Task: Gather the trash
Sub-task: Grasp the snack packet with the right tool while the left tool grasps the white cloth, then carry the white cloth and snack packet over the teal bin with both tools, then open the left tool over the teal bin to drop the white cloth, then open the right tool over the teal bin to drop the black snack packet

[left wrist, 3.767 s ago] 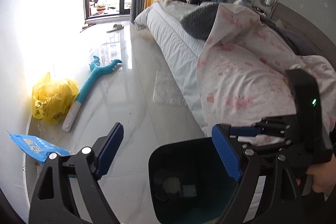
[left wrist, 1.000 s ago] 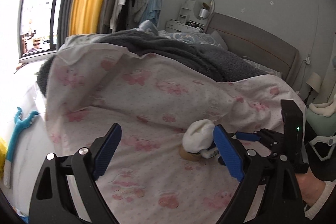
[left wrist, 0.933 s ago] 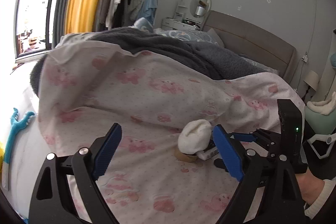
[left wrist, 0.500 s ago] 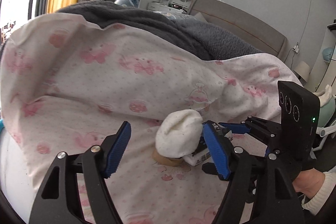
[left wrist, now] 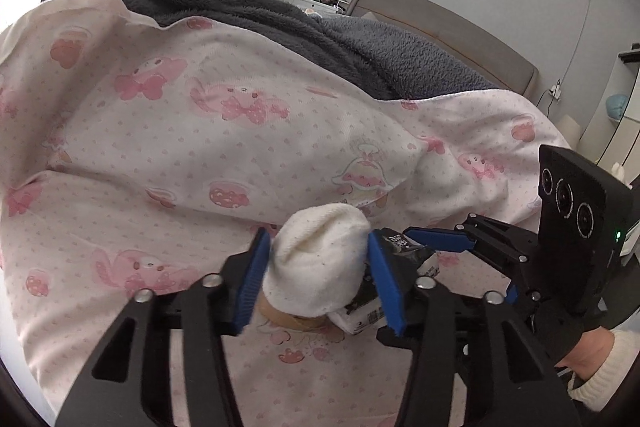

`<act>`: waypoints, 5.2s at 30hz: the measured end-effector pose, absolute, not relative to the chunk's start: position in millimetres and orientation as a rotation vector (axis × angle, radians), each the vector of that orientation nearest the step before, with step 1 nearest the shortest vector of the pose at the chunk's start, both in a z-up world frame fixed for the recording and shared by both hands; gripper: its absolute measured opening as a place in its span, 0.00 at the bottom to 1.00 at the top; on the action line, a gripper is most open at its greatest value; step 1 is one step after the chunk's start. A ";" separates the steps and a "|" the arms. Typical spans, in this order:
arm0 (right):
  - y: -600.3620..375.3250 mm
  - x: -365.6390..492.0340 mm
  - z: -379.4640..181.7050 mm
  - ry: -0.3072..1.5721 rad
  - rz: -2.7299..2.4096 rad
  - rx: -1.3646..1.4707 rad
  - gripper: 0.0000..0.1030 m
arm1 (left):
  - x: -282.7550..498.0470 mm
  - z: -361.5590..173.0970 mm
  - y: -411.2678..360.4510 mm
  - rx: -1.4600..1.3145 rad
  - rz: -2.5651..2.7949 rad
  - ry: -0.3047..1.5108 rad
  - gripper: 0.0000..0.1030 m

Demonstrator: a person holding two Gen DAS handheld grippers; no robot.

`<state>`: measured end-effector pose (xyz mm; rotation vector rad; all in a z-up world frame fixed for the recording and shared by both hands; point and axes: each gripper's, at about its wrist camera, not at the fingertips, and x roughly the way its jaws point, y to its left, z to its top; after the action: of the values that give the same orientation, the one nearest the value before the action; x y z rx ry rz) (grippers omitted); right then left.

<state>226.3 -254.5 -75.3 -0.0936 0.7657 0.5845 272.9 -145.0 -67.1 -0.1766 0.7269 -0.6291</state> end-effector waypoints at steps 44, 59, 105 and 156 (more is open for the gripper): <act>-163.9 192.0 -29.2 0.702 0.398 -0.007 0.78 | 173.5 -44.5 -20.2 -0.102 -0.391 0.777 0.35; -83.3 137.3 -22.0 0.683 0.511 -0.002 0.78 | 117.6 -70.7 54.2 -0.138 -0.238 0.893 0.35; 79.2 101.5 -73.4 0.793 0.738 -0.131 0.78 | 58.1 -146.5 192.8 -0.276 -0.106 1.118 0.77; 141.6 94.0 -188.1 1.187 0.728 -0.343 0.85 | 17.2 -12.8 222.2 -0.177 -0.012 0.487 0.91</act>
<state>94.0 141.6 -188.1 -0.3429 1.1872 0.7282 17.2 222.2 -12.8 -0.1769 0.4867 -0.0115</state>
